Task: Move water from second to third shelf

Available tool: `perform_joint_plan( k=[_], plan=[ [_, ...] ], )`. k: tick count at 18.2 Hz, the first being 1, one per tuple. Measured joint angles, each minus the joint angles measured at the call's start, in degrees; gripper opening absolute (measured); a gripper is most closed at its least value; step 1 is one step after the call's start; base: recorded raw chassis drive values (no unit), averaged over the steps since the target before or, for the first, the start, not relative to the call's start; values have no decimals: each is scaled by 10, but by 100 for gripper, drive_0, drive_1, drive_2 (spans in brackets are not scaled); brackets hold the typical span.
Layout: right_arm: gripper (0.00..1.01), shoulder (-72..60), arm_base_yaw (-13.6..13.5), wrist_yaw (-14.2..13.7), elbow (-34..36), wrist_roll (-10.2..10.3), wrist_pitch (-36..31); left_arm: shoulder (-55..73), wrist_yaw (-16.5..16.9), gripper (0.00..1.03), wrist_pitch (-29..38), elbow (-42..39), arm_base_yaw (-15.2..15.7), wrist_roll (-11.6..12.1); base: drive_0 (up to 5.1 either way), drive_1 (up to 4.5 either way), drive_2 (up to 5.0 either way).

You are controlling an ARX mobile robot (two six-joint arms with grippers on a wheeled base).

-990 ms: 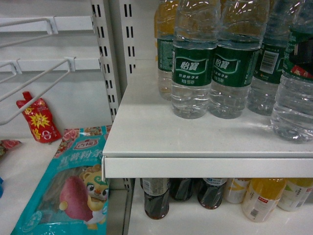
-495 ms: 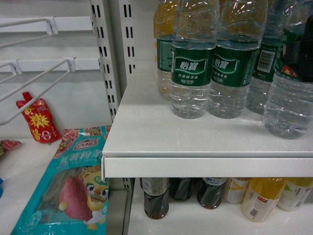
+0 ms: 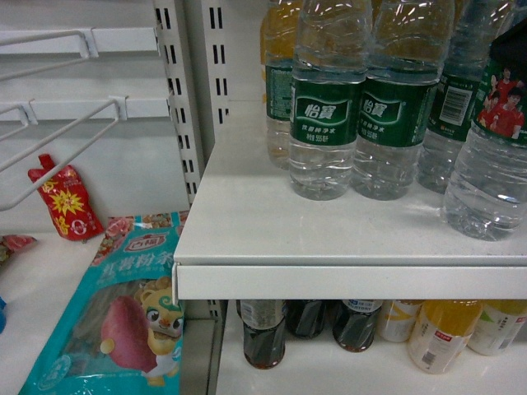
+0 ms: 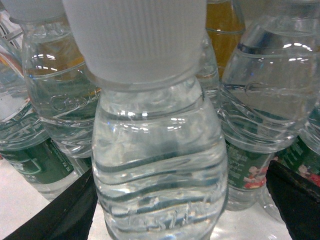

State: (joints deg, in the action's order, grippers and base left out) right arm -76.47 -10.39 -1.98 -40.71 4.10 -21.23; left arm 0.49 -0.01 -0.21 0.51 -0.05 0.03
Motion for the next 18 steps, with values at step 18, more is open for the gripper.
perform_joint_plan(
  k=[18],
  plan=[
    [98, 237, -52, 3, 68, 51, 126, 0, 0, 98, 0, 0, 0, 0, 0, 0, 0]
  ],
)
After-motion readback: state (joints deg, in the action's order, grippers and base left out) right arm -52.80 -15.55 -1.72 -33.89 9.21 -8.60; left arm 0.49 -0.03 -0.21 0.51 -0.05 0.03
